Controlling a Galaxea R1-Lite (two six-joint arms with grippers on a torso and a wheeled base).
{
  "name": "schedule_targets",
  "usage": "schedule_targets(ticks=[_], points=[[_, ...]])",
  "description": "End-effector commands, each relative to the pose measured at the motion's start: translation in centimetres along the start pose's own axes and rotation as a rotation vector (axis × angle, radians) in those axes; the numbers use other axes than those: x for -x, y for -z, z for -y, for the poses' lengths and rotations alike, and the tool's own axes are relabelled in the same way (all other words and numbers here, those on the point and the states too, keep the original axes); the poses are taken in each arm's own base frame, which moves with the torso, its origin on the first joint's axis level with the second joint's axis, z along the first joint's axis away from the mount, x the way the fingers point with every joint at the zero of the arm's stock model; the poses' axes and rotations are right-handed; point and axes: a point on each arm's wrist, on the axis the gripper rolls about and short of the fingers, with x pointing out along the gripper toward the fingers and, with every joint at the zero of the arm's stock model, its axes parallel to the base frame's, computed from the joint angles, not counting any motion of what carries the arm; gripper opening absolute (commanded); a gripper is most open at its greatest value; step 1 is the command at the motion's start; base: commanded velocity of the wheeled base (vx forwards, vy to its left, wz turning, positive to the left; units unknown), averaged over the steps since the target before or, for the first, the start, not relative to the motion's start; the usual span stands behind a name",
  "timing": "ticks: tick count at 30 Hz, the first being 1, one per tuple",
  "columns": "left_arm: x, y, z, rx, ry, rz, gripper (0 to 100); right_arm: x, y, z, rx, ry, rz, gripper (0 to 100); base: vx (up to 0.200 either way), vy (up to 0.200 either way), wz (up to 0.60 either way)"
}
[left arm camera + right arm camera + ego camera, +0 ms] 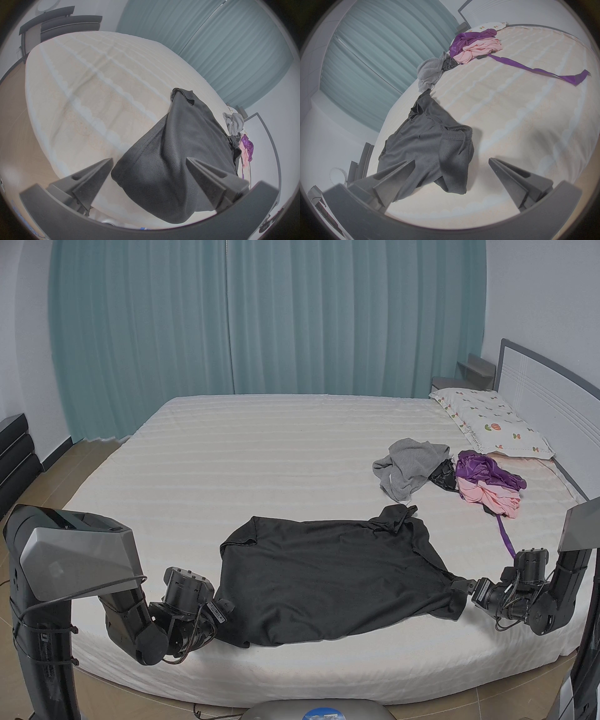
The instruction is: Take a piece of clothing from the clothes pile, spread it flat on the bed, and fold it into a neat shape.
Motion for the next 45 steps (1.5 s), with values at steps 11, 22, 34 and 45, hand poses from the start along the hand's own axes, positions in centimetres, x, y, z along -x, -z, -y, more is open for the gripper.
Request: schedule_targets(ticks=[11, 22, 34, 45], points=[[0.3, -2.0, 0.2, 0.052, 0.025, 0.057, 0, -1.1, 1.7, -0.5, 0.033, 0.004, -0.064, 100, 0.0, 0.0, 0.0], [1.4, -3.4, 0.7, 0.079, 0.057, 0.098, 0, -3.1, 1.5, -1.6, 0.07, -0.003, -0.05, 100, 0.0, 0.0, 0.0], [1.0, -6.4, 1.1, 0.135, 0.086, 0.179, 0, -4.5, -1.5, -3.6, 0.078, -0.046, 0.048, 0, 0.0, 0.0, 0.0], [-1.4, -10.1, 1.7, 0.199, 0.115, 0.27, 0, -7.9, -5.6, -6.1, 0.07, -0.134, 0.181, 0, 0.0, 0.0, 0.0]])
